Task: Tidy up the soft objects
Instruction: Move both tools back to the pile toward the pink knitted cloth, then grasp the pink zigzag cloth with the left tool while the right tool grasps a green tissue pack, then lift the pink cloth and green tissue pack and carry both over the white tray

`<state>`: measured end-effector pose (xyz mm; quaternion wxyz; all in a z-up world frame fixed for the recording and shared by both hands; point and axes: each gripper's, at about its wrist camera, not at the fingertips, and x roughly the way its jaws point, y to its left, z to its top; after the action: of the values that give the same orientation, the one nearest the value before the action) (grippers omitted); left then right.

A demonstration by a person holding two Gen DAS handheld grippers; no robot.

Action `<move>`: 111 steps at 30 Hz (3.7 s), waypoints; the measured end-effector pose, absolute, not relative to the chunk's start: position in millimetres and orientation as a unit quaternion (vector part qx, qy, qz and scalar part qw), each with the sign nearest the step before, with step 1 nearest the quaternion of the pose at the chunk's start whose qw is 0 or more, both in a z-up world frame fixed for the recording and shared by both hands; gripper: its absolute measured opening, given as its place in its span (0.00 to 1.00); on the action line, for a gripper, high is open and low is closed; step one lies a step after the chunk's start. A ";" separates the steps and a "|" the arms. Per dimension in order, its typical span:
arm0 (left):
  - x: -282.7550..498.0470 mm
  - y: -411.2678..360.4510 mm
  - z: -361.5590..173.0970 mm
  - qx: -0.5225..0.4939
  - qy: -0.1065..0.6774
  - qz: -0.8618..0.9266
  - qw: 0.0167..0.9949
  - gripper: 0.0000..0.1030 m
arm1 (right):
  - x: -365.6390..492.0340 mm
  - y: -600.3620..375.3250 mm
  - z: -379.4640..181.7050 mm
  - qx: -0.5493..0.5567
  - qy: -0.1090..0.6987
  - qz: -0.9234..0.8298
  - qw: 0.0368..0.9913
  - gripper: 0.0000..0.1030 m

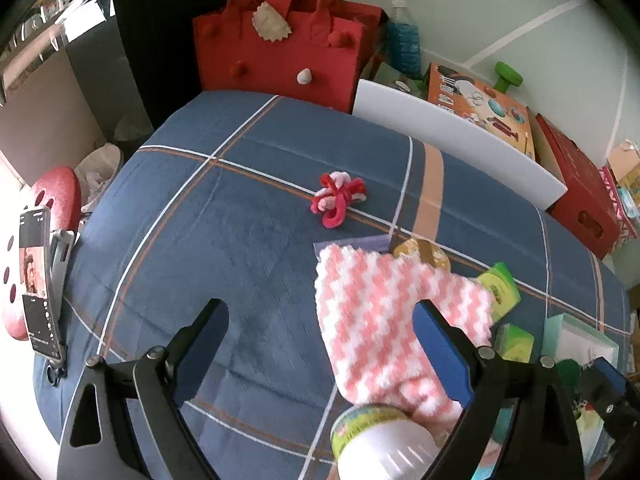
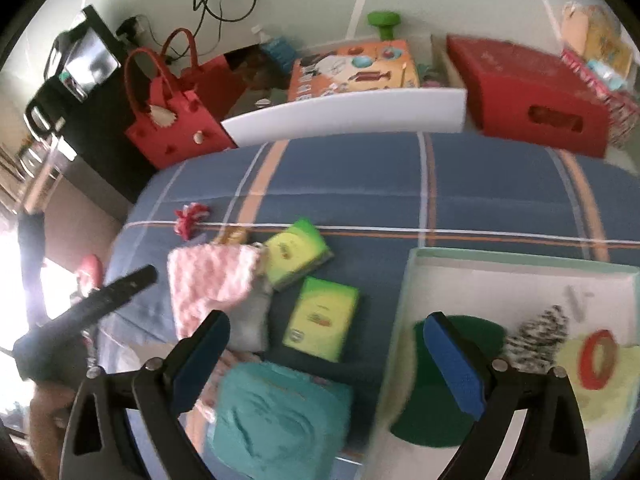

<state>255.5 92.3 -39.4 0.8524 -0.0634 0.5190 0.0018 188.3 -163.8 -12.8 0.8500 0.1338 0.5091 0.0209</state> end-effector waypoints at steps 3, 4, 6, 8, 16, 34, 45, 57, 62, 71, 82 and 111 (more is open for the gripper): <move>264.1 96.6 -46.0 -0.072 0.523 -0.007 0.849 0.90 | 207.3 -160.7 -20.9 0.136 0.533 0.032 0.834 0.90; 266.8 97.9 -49.8 -0.076 0.526 -0.012 0.847 0.90 | 212.8 -159.8 -23.5 0.132 0.542 0.032 0.829 0.88; 270.4 99.6 -57.3 -0.079 0.534 -0.017 0.841 0.90 | 222.0 -158.2 -29.4 0.128 0.559 0.035 0.818 0.87; 274.0 98.8 -65.9 -0.070 0.545 -0.020 0.835 0.90 | 231.8 -157.4 -38.0 0.130 0.580 0.046 0.803 0.84; 278.8 96.4 -85.4 -0.095 0.567 -0.050 0.817 0.73 | 248.8 -159.0 -65.0 0.122 0.629 0.031 0.767 0.74; 281.4 92.5 -97.3 -0.112 0.583 -0.084 0.800 0.32 | 260.5 -144.7 -94.4 0.083 0.673 0.027 0.734 0.60; 274.2 102.7 -82.6 -0.118 0.569 -0.089 0.809 0.08 | 265.2 -134.1 -98.7 0.068 0.675 0.030 0.734 0.53; 266.6 114.4 -58.1 -0.143 0.536 -0.090 0.827 0.06 | 252.0 -155.0 -89.1 0.082 0.664 0.029 0.743 0.40; 262.8 114.6 -42.4 -0.139 0.518 -0.093 0.839 0.06 | 249.6 -163.4 -81.1 0.091 0.656 0.030 0.748 0.30; 259.3 118.7 -23.8 -0.150 0.484 -0.095 0.857 0.06 | 247.3 -164.6 -78.3 0.093 0.641 0.030 0.761 0.24; 254.9 120.9 -4.3 -0.164 0.441 -0.097 0.877 0.06 | 245.3 -179.4 -61.4 0.107 0.622 0.021 0.775 0.23; 216.1 96.3 74.0 -0.135 0.340 -0.100 0.926 0.06 | 201.3 -211.7 14.3 0.164 0.494 -0.013 0.854 0.23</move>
<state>216.1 96.3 74.0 0.9256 -0.1346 0.3396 -0.0996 201.3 -211.7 14.3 0.8536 0.1640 0.4943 -0.0128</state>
